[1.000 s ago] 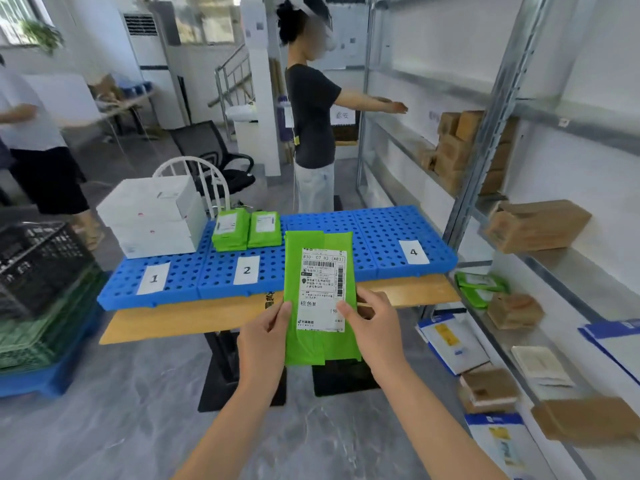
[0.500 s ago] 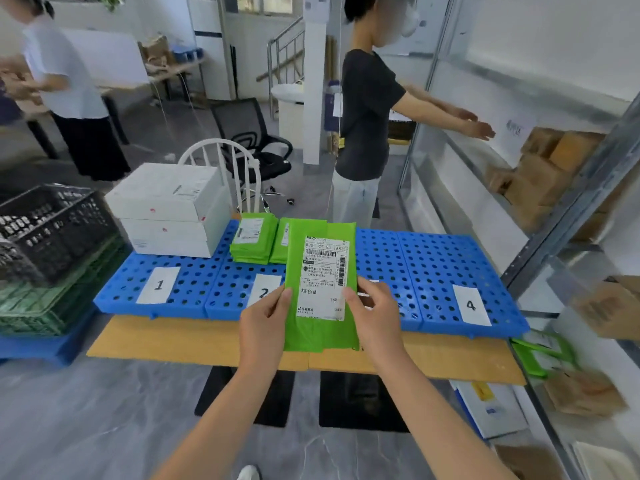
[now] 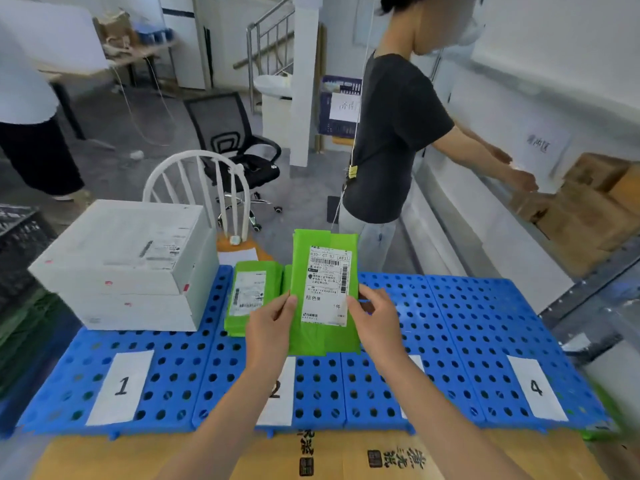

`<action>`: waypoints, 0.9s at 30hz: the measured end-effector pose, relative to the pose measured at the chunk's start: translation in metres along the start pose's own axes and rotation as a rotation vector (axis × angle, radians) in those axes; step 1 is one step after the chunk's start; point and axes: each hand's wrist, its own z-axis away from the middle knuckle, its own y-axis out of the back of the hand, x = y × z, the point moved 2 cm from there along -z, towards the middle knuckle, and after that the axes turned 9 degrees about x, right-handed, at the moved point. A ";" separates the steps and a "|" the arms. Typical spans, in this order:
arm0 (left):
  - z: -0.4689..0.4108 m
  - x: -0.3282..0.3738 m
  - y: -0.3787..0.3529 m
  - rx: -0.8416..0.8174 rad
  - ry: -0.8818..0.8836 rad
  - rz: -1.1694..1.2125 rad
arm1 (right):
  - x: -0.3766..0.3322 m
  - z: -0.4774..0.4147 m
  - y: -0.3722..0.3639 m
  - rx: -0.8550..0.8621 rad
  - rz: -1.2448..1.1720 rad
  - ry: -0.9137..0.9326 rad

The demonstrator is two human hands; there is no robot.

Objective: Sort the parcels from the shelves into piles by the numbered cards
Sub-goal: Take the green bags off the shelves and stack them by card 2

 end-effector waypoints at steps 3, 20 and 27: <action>-0.042 -0.009 -0.009 -0.038 0.014 -0.030 | 0.010 -0.030 -0.029 -0.016 0.020 -0.047; -0.147 -0.084 -0.055 -0.026 0.049 -0.609 | 0.082 -0.106 -0.114 -0.130 0.153 -0.375; -0.147 -0.090 -0.060 -0.092 -0.042 -0.834 | 0.079 -0.106 -0.113 -0.201 0.181 -0.370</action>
